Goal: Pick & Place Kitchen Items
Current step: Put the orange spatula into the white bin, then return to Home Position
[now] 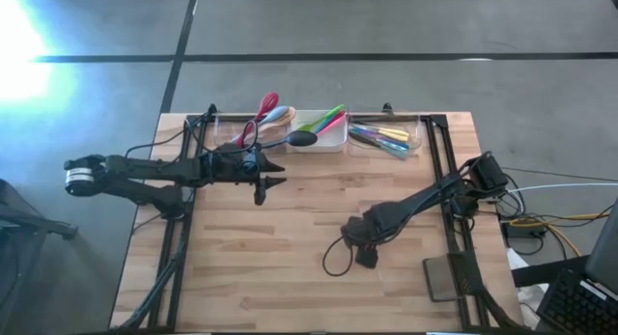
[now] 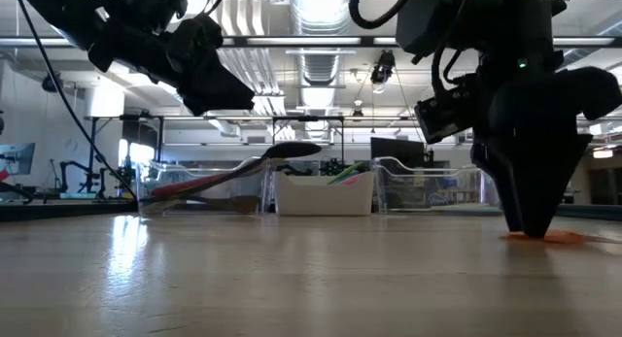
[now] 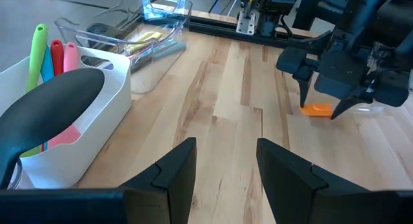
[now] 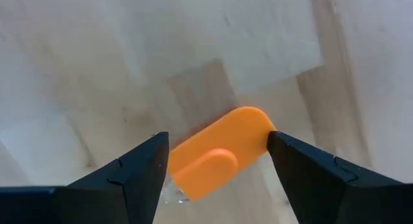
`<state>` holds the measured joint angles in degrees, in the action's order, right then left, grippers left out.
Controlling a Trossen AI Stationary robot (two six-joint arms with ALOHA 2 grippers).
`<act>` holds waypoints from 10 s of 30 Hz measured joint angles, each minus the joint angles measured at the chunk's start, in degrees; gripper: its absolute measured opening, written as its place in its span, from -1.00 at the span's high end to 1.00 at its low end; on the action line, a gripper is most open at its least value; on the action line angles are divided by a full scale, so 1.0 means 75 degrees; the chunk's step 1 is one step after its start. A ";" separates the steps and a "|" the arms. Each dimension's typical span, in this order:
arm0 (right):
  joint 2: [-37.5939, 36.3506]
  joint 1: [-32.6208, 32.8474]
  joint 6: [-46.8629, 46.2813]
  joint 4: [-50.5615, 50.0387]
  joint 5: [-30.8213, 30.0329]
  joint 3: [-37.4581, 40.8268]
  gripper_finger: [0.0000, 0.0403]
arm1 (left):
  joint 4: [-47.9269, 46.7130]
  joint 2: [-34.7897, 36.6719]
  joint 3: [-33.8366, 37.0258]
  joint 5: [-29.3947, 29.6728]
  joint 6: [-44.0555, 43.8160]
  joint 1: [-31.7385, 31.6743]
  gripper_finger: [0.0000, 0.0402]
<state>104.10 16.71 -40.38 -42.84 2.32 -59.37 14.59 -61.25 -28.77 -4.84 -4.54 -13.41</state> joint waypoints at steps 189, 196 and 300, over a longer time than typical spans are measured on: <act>0.4003 -0.4953 1.0975 -0.1017 -0.3208 -0.8652 0.22 | -0.1018 -0.0169 -0.0245 -0.1175 -0.0224 0.0119 0.17; 0.3814 -0.4803 1.0720 -0.1058 -0.4000 -0.8860 0.15 | -0.1019 -0.0127 -0.0245 -0.1174 -0.0090 0.0119 0.17; -1.3849 -0.3029 0.4811 0.5812 -0.0523 0.7848 0.96 | -0.1701 0.8154 0.3782 -0.0166 0.1515 0.0367 0.93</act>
<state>0.23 -6.01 -4.30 0.75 -1.61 -0.51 1.83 -0.10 -0.41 -6.09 6.83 -10.66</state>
